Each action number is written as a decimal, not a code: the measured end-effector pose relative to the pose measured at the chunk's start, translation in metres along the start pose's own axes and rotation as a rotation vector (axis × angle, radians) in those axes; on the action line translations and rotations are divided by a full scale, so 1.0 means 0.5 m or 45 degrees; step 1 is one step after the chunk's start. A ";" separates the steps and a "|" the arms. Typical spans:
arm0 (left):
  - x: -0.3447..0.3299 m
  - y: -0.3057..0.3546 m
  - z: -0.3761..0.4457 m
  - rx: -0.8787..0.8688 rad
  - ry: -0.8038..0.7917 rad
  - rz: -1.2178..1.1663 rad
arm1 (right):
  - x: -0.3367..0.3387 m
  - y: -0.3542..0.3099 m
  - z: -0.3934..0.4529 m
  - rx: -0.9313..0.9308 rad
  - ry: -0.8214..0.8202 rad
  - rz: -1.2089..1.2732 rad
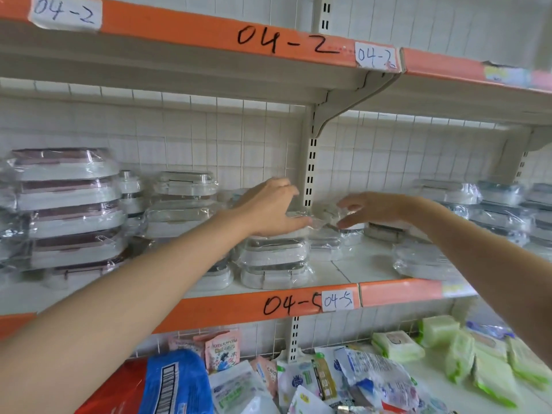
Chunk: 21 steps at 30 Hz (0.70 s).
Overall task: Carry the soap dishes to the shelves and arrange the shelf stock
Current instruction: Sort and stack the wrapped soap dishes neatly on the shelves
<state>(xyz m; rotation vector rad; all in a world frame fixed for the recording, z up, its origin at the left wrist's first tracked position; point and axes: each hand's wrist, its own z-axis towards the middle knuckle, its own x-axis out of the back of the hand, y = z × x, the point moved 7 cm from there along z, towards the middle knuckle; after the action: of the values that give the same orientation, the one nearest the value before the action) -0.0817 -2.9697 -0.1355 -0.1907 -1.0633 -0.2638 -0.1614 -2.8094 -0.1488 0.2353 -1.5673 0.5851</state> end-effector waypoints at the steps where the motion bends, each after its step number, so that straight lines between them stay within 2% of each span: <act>1: -0.006 0.022 0.009 -0.046 0.018 -0.036 | 0.002 0.020 -0.008 -0.041 0.009 -0.034; 8: -0.080 0.172 0.044 -0.316 -0.005 -0.181 | -0.010 0.127 -0.061 -0.352 0.082 -0.303; 14: -0.182 0.191 0.084 -0.174 -0.243 -0.323 | -0.010 0.218 -0.095 -0.479 0.116 -0.216; 21: -0.208 0.199 0.121 0.031 -0.446 -0.357 | -0.021 0.284 -0.131 -0.533 0.158 -0.019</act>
<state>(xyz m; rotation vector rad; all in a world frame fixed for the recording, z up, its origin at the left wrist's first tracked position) -0.1495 -2.8452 -0.2011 -0.0653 -1.4424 -0.4816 -0.1727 -2.6589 -0.1916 -0.1045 -1.5270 0.2445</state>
